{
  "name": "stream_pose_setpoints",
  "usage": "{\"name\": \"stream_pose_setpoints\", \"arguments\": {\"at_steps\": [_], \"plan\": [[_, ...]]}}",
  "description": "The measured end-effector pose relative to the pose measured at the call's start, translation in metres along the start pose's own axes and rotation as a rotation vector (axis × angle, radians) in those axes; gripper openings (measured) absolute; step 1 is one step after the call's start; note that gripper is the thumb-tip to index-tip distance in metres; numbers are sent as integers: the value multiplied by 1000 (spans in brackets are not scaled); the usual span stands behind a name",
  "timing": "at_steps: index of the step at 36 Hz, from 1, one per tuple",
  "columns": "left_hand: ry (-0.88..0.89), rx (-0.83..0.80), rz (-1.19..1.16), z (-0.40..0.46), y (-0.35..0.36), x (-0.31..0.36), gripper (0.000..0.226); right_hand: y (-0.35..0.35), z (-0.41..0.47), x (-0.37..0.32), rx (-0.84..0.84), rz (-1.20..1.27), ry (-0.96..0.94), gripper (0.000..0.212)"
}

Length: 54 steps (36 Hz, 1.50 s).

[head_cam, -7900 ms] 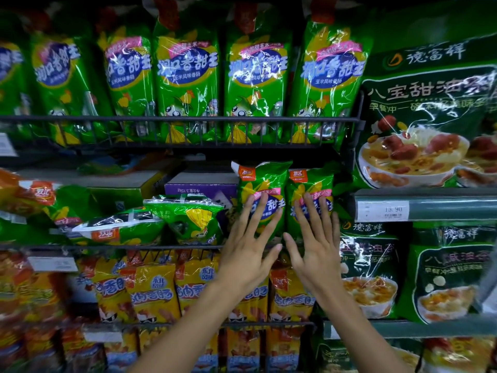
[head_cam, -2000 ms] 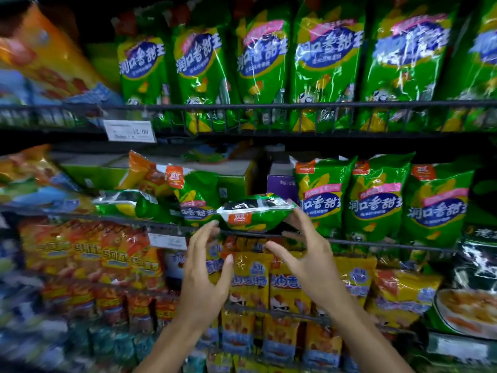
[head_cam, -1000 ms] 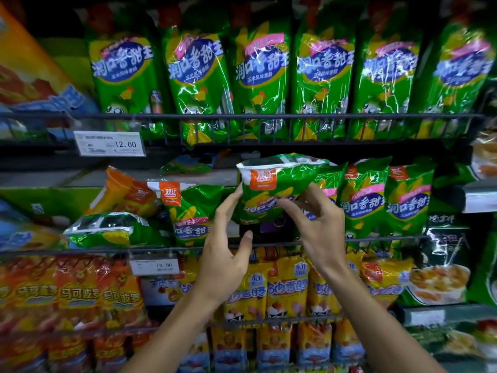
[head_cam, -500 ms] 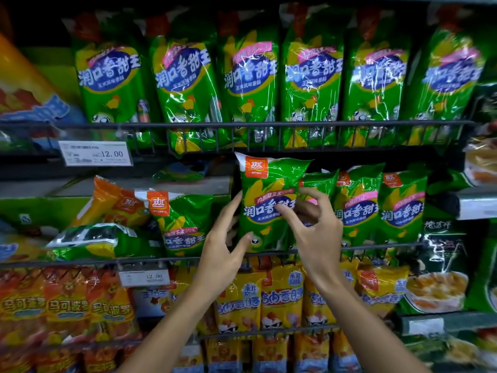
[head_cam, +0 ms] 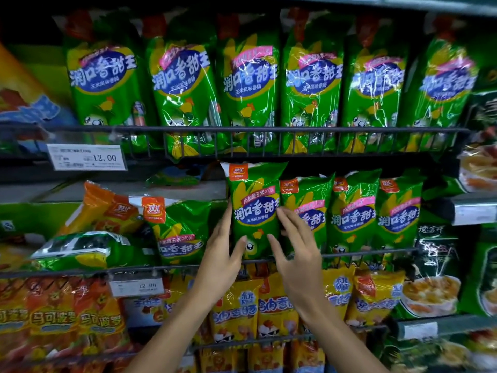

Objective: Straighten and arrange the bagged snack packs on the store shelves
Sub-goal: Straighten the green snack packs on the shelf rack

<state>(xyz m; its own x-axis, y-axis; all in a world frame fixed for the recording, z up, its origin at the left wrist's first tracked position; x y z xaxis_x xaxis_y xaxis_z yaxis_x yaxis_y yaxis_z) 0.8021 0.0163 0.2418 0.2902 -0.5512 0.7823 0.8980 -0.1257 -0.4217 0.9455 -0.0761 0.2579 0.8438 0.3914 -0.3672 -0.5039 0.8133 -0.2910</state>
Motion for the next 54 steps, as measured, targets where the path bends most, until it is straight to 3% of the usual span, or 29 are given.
{"name": "stream_pose_setpoints", "arguments": {"at_steps": [16,24,30,35,42,45,51,54], "plan": [[-21,-50,67,-10,1,-9,79,11,-29,2,-123,-32,32,52],[44,-36,199,-20,2,-4,81,10,-21,-8,-79,-139,-95,59],[229,59,228,-38,-5,10,86,25,-29,-6,-237,-200,-103,70],[237,18,432,-38,4,7,80,27,-32,-2,-277,-213,-99,70],[265,-31,496,-40,5,7,84,26,-33,-3,-283,-182,-110,70],[312,-44,478,-47,5,12,82,13,-30,-1,-230,-73,-66,62],[410,92,415,-58,5,33,49,-71,-10,38,156,-13,137,51],[487,51,420,-55,26,53,46,-89,-3,62,105,-28,236,52]]}}
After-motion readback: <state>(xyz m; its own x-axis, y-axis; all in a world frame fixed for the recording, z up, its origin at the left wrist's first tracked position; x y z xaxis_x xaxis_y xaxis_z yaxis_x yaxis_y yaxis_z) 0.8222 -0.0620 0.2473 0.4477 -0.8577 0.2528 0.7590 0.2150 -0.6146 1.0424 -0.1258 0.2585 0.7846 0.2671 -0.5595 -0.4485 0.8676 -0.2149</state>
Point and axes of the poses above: each hand's wrist, its own z-axis towards the middle knuckle, its own y-axis out of the palm, x = y × z, the point moved 9 cm from there along z, towards the middle knuckle, and after that the axes turned 3 degrees about -y, right-handed, at the moved point
